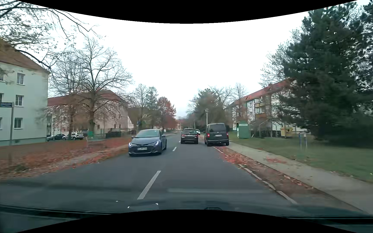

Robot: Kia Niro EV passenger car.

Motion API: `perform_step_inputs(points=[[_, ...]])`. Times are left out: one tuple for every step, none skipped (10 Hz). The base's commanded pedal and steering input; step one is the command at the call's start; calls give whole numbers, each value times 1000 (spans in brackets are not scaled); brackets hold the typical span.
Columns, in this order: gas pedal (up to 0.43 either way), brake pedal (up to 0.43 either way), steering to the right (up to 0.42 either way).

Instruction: Follow the waypoints while adhering to traffic rules and regulations

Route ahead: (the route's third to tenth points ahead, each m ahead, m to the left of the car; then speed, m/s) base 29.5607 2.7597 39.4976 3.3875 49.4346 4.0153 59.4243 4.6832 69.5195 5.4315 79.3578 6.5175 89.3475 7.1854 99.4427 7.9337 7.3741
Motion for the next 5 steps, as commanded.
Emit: perform_step_inputs(points=[[87,0,-15],[98,0,-27],[98,0,-36],[130,0,-45],[138,0,-53]])
